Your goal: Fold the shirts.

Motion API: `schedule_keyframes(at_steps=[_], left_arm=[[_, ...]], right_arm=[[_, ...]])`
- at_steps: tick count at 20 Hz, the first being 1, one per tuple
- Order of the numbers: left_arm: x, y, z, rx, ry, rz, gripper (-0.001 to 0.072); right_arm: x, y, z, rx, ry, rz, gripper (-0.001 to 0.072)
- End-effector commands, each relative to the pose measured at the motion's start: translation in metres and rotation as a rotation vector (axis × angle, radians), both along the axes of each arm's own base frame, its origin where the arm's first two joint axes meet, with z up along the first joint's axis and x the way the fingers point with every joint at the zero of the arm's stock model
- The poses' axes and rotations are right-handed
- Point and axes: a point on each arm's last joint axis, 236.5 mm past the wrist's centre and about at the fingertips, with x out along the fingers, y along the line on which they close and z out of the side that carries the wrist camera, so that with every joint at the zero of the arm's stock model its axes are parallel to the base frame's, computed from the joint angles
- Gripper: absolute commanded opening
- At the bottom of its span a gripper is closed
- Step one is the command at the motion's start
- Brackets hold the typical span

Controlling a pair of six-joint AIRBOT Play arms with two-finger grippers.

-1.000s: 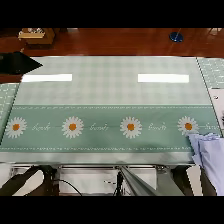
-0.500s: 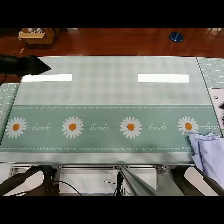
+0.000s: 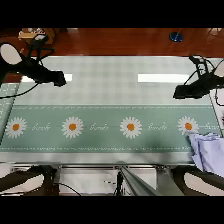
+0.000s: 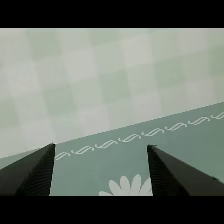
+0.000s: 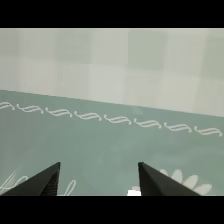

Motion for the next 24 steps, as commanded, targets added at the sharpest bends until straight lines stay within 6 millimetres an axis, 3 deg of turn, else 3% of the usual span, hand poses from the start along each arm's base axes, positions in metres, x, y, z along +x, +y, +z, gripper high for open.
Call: schedule_keyframes(at_steps=[1, 6, 24], left_arm=[[0.004, -0.006, -0.009, 0.047, 0.0, -0.007, 0.0659], [0.002, -0.008, -0.022, 0.047, 0.04, -0.01, 0.0658], [0.003, -0.008, -0.032, 0.05, 0.06, -0.01, 0.0659]], right_arm=[[0.014, 0.015, -0.001, -0.007, -0.045, 0.013, 0.0548], [0.019, 0.013, 0.0, -0.014, -0.065, 0.009, 0.0548], [0.019, 0.013, 0.0, -0.014, -0.065, 0.009, 0.0548]])
